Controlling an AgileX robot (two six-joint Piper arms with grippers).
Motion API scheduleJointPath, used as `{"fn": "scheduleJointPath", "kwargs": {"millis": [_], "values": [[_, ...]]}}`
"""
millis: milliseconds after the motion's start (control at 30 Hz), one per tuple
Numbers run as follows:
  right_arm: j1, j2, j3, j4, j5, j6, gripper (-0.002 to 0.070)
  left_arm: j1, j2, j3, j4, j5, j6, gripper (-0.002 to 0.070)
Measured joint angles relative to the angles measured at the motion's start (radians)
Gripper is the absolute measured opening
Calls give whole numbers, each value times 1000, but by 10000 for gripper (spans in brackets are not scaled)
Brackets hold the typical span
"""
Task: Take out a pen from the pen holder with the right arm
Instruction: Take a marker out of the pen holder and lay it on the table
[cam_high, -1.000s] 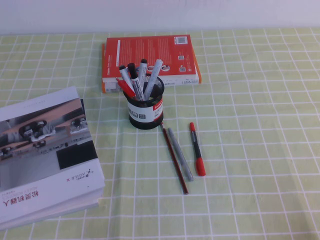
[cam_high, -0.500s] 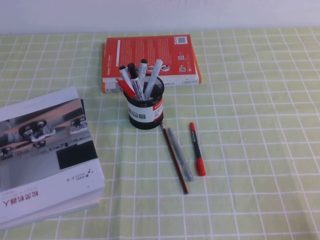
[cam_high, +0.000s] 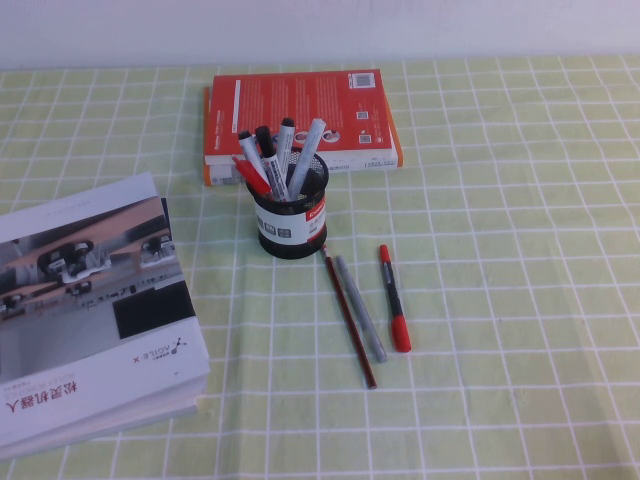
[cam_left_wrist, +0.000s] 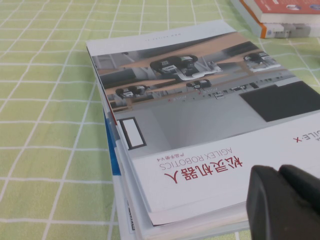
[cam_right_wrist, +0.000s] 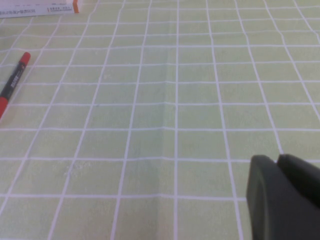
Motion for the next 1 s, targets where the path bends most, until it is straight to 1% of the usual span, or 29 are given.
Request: {"fn": "scheduleJointPath", "kwargs": {"millis": [300,400,533,667,767,1000], "values": [[0,0,0,25,-2,0,-13,0,0,0,0,0,0,-5],[0,0,0,96,-34,0,-13,0,0,0,0,0,0,-5],[0,0,0,217,-123,0,-13,0,0,0,0,0,0,-5],[0,0,0,383,-228,0,-13,0,0,0,0,0,0,-5],[0,0,0,493,-268,0,-13,0,0,0,0,0,0,-5],[0,0,0,547,-287,0,-13,0,0,0,0,0,0,-5]]}}
